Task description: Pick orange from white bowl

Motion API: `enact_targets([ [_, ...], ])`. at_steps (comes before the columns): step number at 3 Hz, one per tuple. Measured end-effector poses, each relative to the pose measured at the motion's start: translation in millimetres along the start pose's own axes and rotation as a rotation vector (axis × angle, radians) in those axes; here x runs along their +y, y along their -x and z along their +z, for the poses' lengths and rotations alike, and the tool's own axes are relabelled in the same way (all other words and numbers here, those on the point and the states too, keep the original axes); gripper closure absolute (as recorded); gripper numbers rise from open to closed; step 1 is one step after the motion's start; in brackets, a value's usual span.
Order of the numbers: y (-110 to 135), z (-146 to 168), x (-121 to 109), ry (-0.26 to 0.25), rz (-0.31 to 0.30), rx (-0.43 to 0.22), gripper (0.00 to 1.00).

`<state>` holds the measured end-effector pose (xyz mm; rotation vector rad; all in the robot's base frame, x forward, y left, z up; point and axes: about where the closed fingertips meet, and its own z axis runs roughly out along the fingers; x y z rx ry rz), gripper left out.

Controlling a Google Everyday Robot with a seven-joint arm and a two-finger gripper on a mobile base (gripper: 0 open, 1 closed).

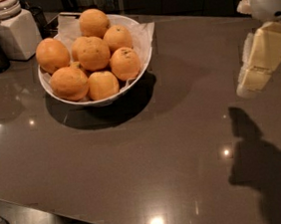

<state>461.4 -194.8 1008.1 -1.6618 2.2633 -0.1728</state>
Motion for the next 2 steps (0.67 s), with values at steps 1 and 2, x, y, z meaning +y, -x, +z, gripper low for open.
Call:
enact_targets([
  [1,27.5,2.6,-15.4,0.034,-0.031,0.027,0.00],
  [2,61.3,9.3,-33.2,0.050,-0.096,-0.003,0.00],
])
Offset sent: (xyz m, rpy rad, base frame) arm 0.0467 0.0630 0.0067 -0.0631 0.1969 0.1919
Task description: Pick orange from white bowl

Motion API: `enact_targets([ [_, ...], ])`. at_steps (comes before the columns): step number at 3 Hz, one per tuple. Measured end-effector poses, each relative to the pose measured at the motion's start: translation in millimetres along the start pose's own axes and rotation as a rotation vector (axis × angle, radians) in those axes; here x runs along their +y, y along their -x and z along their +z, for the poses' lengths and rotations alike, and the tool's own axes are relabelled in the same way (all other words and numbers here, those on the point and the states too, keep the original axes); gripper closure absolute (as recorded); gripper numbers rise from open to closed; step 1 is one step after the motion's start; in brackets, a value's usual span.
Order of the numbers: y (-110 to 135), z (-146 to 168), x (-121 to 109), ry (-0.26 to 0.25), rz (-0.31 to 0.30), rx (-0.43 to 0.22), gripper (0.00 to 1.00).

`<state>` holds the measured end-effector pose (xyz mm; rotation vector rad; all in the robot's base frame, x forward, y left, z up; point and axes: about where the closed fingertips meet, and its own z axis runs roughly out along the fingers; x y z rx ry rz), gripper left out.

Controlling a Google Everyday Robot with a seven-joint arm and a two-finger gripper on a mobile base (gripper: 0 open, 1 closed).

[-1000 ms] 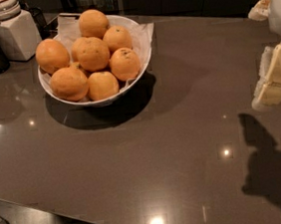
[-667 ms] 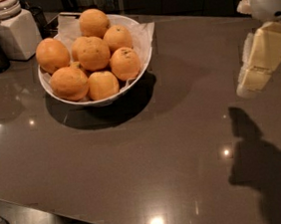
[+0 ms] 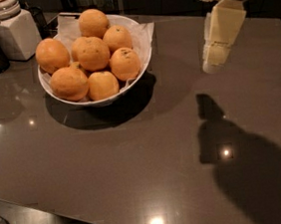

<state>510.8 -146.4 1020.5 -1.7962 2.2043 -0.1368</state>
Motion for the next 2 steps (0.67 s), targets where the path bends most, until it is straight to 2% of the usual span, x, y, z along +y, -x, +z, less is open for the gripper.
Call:
enact_targets([
  [1,8.2,-1.3,-7.8,-0.032,-0.004,-0.025,0.00],
  [2,40.6,-5.4,-5.8,-0.081,-0.078,-0.045,0.00],
])
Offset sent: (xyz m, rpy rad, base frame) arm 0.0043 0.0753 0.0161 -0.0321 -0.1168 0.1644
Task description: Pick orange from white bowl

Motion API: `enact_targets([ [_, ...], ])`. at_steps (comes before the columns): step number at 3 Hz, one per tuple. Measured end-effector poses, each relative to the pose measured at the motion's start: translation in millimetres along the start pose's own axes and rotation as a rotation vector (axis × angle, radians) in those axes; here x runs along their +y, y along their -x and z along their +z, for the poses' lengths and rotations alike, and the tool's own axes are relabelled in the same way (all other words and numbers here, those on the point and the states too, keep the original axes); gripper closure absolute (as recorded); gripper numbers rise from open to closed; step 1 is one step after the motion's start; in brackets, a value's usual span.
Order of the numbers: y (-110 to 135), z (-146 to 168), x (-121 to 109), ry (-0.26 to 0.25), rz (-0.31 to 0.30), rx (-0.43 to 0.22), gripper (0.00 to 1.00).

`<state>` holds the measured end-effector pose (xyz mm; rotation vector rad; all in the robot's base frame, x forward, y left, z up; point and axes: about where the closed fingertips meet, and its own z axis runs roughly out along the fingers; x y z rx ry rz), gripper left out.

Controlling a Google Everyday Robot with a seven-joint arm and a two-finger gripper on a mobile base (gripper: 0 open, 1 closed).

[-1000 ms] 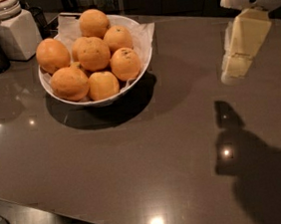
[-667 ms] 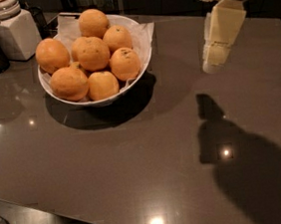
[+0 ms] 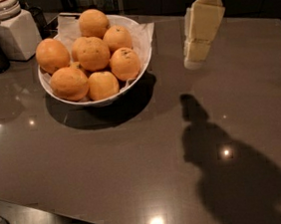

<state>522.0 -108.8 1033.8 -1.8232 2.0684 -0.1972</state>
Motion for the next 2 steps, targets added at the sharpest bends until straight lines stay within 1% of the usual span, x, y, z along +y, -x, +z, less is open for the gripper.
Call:
enact_targets([
  [1,40.8,8.9,1.5,0.000,-0.083,0.012,0.00],
  [2,79.2,20.5,-3.1,0.011,-0.163,0.029,0.00],
])
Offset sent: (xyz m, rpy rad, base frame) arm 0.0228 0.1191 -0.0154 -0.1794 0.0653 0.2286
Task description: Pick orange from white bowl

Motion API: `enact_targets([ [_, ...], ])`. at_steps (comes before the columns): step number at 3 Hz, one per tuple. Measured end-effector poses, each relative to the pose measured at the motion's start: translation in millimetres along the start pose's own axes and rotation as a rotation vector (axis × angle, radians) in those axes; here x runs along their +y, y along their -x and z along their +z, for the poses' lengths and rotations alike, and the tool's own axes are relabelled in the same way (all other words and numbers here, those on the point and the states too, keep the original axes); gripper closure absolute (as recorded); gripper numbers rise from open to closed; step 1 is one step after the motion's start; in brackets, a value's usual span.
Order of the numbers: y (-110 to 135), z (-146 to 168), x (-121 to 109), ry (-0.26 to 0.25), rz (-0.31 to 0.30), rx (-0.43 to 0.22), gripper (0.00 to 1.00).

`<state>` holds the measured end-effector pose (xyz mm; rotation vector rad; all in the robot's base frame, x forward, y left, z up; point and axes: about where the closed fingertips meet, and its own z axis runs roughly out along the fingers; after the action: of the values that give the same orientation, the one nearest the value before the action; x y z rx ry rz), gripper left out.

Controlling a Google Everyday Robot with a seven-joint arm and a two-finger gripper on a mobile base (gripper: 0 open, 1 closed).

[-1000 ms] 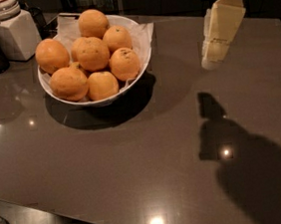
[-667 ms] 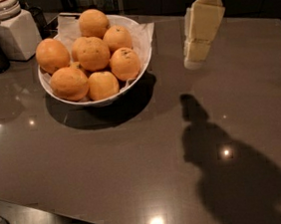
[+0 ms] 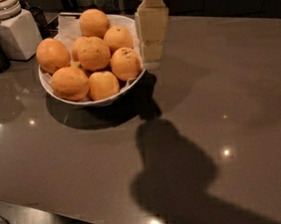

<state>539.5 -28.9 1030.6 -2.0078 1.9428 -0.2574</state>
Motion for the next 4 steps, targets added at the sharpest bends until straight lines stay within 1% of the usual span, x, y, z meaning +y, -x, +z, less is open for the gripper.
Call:
enact_targets([
  [1,7.7,-1.3,-4.9,-0.023,-0.007,-0.018,0.00],
  [2,21.0,9.9,-17.1,-0.020,0.021,-0.050,0.00],
  [3,41.4,29.6,-32.6,0.017,0.039,-0.064,0.00],
  [4,59.1,47.0,-41.9,0.054,0.044,-0.071,0.00],
])
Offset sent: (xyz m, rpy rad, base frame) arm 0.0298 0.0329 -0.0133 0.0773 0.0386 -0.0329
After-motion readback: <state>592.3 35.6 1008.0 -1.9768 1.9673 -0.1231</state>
